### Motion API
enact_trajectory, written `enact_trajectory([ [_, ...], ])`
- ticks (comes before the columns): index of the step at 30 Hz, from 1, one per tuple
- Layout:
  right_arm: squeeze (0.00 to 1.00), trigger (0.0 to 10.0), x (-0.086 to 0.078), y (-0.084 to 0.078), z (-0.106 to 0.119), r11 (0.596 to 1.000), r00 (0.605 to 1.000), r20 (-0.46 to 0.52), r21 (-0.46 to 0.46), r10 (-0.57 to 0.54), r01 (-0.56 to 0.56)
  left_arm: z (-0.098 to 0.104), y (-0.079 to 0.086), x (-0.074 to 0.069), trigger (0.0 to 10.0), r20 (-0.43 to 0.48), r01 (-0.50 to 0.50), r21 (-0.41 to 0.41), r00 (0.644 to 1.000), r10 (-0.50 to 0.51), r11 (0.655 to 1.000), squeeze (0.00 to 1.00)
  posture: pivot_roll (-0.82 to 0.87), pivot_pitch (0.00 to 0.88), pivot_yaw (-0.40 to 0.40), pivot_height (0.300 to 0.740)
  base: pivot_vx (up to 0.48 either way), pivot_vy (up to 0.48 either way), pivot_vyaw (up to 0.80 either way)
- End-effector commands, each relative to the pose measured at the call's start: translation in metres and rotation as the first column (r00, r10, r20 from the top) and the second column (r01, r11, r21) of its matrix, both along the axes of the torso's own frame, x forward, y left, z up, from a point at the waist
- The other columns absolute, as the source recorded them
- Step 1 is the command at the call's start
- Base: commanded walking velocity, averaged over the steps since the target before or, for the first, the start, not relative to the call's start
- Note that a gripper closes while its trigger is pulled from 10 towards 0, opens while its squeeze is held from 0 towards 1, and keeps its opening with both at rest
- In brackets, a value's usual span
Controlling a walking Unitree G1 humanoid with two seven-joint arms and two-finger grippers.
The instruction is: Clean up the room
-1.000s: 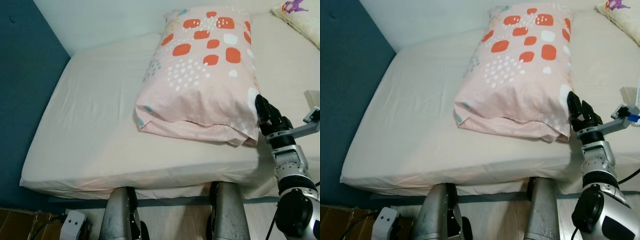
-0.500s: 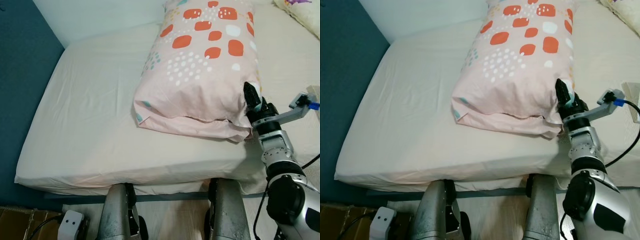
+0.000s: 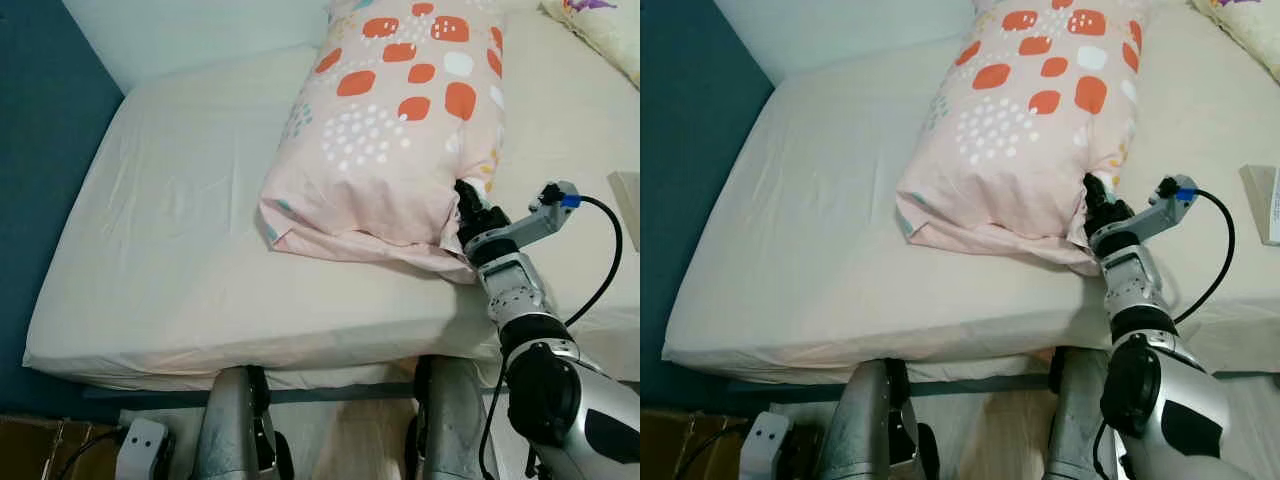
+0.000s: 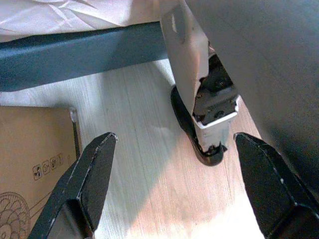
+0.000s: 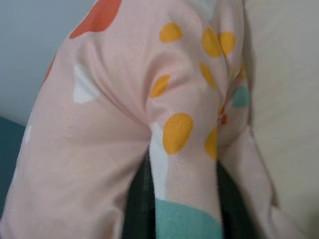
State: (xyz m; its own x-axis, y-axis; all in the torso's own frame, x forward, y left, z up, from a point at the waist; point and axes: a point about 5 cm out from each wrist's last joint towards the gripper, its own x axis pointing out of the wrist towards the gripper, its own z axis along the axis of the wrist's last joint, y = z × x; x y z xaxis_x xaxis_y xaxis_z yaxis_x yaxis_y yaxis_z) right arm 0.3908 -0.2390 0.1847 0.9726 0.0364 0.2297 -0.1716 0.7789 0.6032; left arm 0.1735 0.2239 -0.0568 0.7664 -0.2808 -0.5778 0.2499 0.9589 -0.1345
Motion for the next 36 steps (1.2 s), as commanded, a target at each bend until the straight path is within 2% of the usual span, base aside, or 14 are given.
enact_trajectory([
  [1, 0.0, 0.0, -0.003, 0.005, -0.016, 1.0, 0.997, -0.071, -0.025, 0.011, -0.013, -0.003, -0.028, 0.008, 10.0, 0.005, 0.061, -0.06, 0.998, -0.06, 0.996, 0.0, 0.02, 0.283, 0.093, 0.528, 0.0, 0.0, 0.0],
  [7, 0.0, 0.0, -0.005, 0.005, -0.02, 0.996, 0.996, -0.087, -0.085, 0.012, -0.019, 0.001, -0.039, 0.023, 10.0, 0.028, 0.045, -0.076, 0.999, -0.043, 0.996, 0.0, 0.0, 0.236, 0.072, 0.528, 0.0, 0.0, 0.0],
  [9, 0.0, 0.0, -0.009, 0.012, -0.033, 0.992, 0.992, -0.124, -0.118, 0.039, -0.053, 0.007, -0.046, 0.036, 10.0, 0.057, 0.03, -0.093, 0.998, -0.025, 0.995, 0.0, 0.0, 0.196, 0.057, 0.528, 0.0, 0.0, 0.0],
  [11, 0.0, 0.0, -0.009, 0.012, -0.033, 0.992, 0.992, -0.124, -0.118, 0.039, -0.053, 0.007, -0.046, 0.036, 10.0, 0.057, 0.03, -0.093, 0.998, -0.025, 0.995, 0.0, 0.0, 0.196, 0.057, 0.528, 0.0, 0.0, 0.0],
  [13, 0.0, 0.0, -0.013, 0.022, -0.047, 0.985, 0.984, -0.16, -0.143, 0.073, -0.097, 0.016, -0.05, 0.053, 10.0, 0.099, 0.012, -0.108, 0.995, -0.001, 0.994, 0.0, -0.01, 0.156, 0.049, 0.528, 0.0, 0.0, 0.0],
  [15, 0.0, 0.0, -0.016, 0.038, -0.057, 0.97, 0.977, -0.166, -0.182, 0.134, -0.164, 0.039, -0.05, 0.083, 10.0, 0.205, -0.022, -0.146, 0.977, 0.052, 0.989, 0.0, -0.02, 0.136, 0.047, 0.528, 0.0, 0.0, 0.0],
  [16, 0.0, 0.0, -0.016, 0.038, -0.057, 0.97, 0.977, -0.166, -0.182, 0.134, -0.164, 0.039, -0.05, 0.083, 10.0, 0.205, -0.022, -0.146, 0.977, 0.052, 0.989, 0.0, -0.02, 0.136, 0.047, 0.528, 0.0, 0.0, 0.0],
  [18, 0.0, 0.0, -0.018, 0.045, -0.06, 0.961, 0.973, -0.161, -0.196, 0.164, -0.195, 0.053, -0.05, 0.098, 10.0, 0.262, -0.03, -0.167, 0.962, 0.074, 0.986, 0.0, -0.02, 0.121, 0.043, 0.528, 0.0, 0.0, 0.0],
  [21, 0.0, 0.0, -0.021, 0.06, -0.062, 0.949, 0.966, -0.122, -0.199, 0.226, -0.247, 0.095, -0.052, 0.137, 10.0, 0.412, -0.012, -0.215, 0.906, 0.102, 0.977, 0.0, -0.03, 0.089, 0.044, 0.528, 0.0, 0.0, 0.0],
  [22, 0.0, 0.0, -0.021, 0.06, -0.062, 0.949, 0.966, -0.122, -0.199, 0.226, -0.247, 0.095, -0.052, 0.137, 10.0, 0.412, -0.012, -0.215, 0.906, 0.102, 0.977, 0.0, -0.03, 0.089, 0.044, 0.528, 0.0, 0.0, 0.0],
  [24, 0.0, 0.0, -0.022, 0.067, -0.064, 0.95, 0.963, -0.114, -0.172, 0.244, -0.261, 0.117, -0.058, 0.154, 10.0, 0.477, 0.029, -0.233, 0.874, 0.088, 0.972, 0.0, -0.04, 0.058, 0.044, 0.538, 0.0, 0.0, 0.0],
  [31, 0.0, 0.0, -0.025, 0.083, -0.068, 0.937, 0.949, -0.11, -0.16, 0.296, -0.31, 0.121, -0.069, 0.158, 10.0, 0.487, 0.074, -0.224, 0.872, 0.046, 0.972, 0.0, -0.05, 0.035, 0.047, 0.558, 0.0, 0.0, 0.0],
  [32, 0.0, 0.0, -0.027, 0.094, -0.071, 0.928, 0.938, -0.103, -0.144, 0.33, -0.343, 0.102, -0.072, 0.147, 10.0, 0.426, 0.059, -0.215, 0.904, 0.039, 0.975, 0.0, -0.06, 0.01, 0.045, 0.568, 0.0, 0.0, 0.0],
  [36, 0.0, 0.0, -0.03, 0.103, -0.073, 0.919, 0.928, -0.098, -0.139, 0.358, -0.369, 0.085, -0.069, 0.134, 10.0, 0.368, 0.026, -0.217, 0.928, 0.057, 0.976, 0.0, -0.06, 0.002, 0.042, 0.582, 0.0, 0.0, 0.0],
])
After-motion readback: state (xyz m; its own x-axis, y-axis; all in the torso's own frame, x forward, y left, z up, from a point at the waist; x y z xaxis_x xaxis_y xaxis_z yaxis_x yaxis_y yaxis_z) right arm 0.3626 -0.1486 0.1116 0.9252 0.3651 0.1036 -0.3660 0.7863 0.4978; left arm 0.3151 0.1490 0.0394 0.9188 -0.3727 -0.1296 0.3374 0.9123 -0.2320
